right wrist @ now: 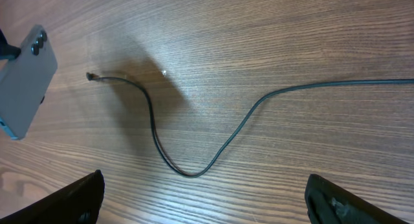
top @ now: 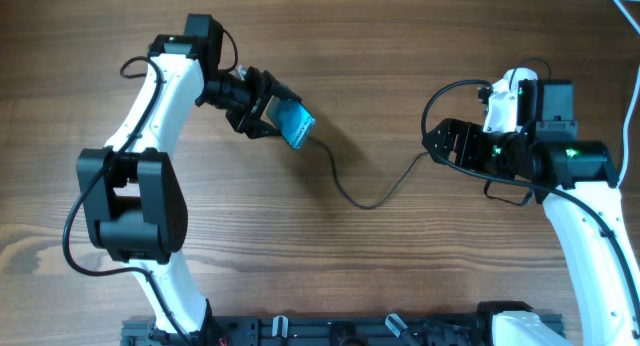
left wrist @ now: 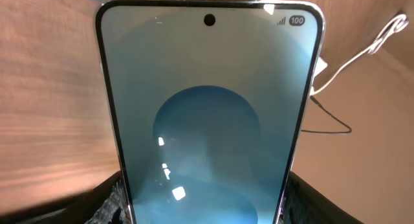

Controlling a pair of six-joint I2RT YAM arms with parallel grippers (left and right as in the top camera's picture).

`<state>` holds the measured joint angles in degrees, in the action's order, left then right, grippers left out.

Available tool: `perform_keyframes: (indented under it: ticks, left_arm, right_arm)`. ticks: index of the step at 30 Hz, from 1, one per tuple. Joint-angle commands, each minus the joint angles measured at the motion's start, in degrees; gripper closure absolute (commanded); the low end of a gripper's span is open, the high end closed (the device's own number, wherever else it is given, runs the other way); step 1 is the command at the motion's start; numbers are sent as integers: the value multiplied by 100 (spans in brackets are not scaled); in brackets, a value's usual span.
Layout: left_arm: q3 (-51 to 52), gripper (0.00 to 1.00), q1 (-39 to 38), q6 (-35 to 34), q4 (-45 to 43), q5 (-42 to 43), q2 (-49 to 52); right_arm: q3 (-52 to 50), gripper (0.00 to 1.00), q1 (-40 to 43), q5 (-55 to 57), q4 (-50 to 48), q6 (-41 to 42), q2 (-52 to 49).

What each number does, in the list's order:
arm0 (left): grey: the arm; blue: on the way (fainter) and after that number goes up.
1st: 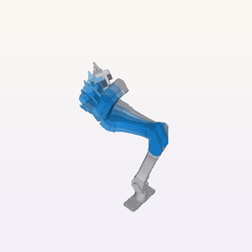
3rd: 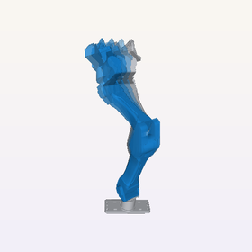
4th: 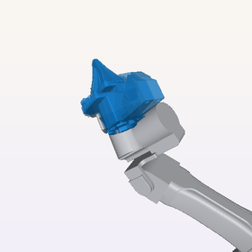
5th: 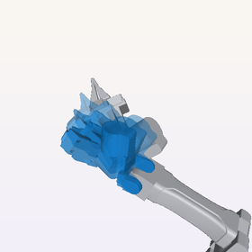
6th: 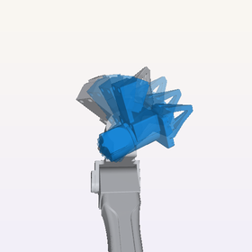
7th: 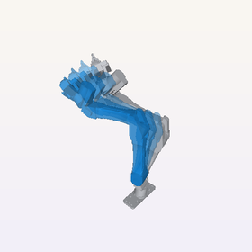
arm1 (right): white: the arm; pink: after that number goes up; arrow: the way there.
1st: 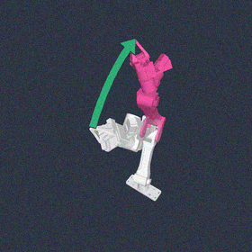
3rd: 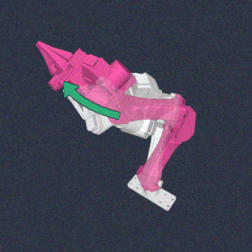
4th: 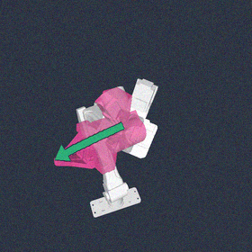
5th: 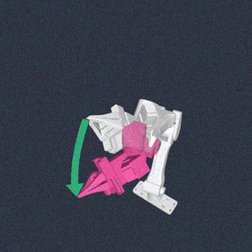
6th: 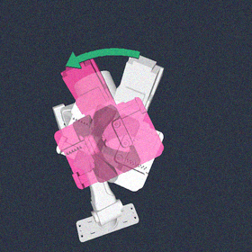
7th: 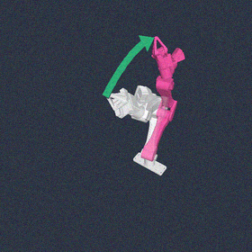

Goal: Plug charger to phone and switch on socket
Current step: 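Hold the phone upright with the left gripper, raised above the table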

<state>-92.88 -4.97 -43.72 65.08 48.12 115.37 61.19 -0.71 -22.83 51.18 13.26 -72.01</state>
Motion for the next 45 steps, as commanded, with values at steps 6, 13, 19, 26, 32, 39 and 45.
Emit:
perform_keyframes:
  ticks: [6, 13, 19, 26, 32, 39, 45]
  left_arm:
    - [-131, 96, 7, -651, 203, 1032, -181]
    - [-131, 96, 98, -1137, 203, 2109, -181]
    - [-131, 96, 160, -1550, 203, 2409, -181]
    - [-131, 96, 197, -1893, 205, 2861, -181]
    - [-131, 96, 227, -2022, 205, 2990, -181]
    - [-131, 96, 227, -2017, 203, 3029, -181]
    - [-131, 96, 225, -2009, 203, 3025, -181]
  right_arm:
    - [107, 0, -24, 96, -17, 46, -44]
    - [105, 0, -24, 96, -17, 46, -44]
    - [105, 0, -24, 96, -15, 46, -44]
    - [107, 0, -24, 96, -13, 94, -44]
    - [107, 0, -24, 94, -9, 195, -44]
    - [107, 0, -24, 96, -11, 192, -44]
    - [107, 0, -24, 96, -9, 192, -44]
